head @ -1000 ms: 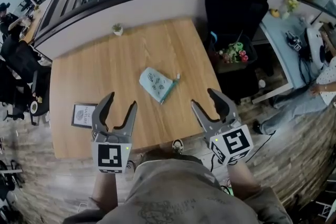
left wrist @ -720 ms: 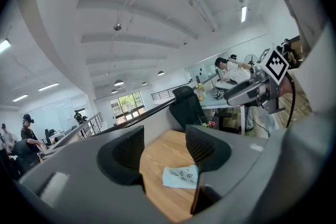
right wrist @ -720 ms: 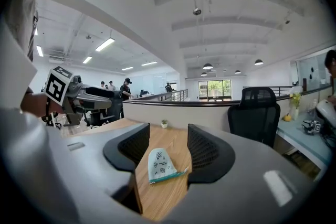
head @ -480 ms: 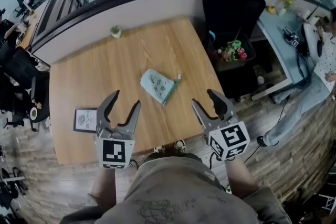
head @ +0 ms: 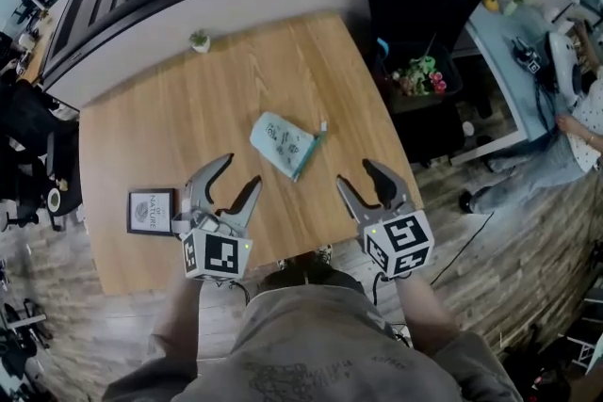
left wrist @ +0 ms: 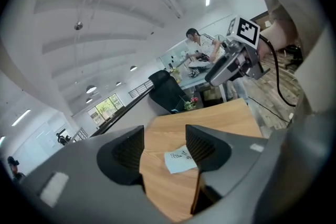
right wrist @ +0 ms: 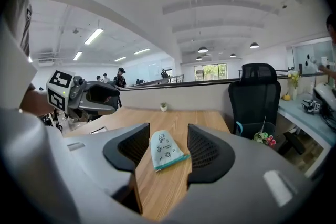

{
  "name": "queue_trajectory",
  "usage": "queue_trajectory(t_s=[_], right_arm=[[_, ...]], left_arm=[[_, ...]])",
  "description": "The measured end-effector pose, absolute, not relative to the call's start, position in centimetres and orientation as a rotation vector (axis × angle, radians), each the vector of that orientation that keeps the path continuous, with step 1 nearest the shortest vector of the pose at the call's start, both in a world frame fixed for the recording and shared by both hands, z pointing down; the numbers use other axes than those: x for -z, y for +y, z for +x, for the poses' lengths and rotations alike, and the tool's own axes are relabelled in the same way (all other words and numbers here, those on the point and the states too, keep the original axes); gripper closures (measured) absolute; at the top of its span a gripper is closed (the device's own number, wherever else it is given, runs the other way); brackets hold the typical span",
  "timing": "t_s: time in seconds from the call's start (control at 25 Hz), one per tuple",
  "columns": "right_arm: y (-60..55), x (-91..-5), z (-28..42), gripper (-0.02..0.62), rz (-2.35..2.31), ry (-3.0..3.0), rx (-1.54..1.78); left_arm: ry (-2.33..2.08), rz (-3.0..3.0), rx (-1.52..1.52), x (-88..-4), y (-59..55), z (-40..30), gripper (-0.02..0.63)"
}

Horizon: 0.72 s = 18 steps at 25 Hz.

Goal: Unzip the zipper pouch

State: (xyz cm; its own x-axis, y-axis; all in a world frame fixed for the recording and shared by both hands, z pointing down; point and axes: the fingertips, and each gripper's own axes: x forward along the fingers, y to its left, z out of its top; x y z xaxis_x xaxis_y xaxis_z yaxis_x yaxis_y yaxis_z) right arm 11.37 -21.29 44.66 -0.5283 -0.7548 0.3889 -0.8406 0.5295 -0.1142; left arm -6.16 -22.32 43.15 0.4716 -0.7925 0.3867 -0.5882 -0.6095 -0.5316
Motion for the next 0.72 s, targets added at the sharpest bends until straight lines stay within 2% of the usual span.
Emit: queue_trajectory(t_s=[0.56, 0.6, 0.64, 0.72], right_arm=[[-21.1, -54.4, 8.6, 0.383, 1.213, -2.363, -0.602], [-21.0, -55.1, 8.2, 0.383, 1.202, -2.36, -0.614], [-20.8, -55.7, 7.9, 0.385, 1.191, -2.357, -0.628], [-20.4, -56.9, 7.5, 0.383, 1.174, -2.347, -0.655]], left_arm=[[0.716, -2.549, 1.144, -57.9, -24.6, -2.8, 0.354], [0.681, -2.557, 1.165, -58.8, -24.6, -2.5, 0.347], [0.639, -2.564, 1.189, -59.7, -24.6, -2.2, 0.312], [0.549, -2.548, 1.244, -61.6, -24.5, -1.8, 0.31]])
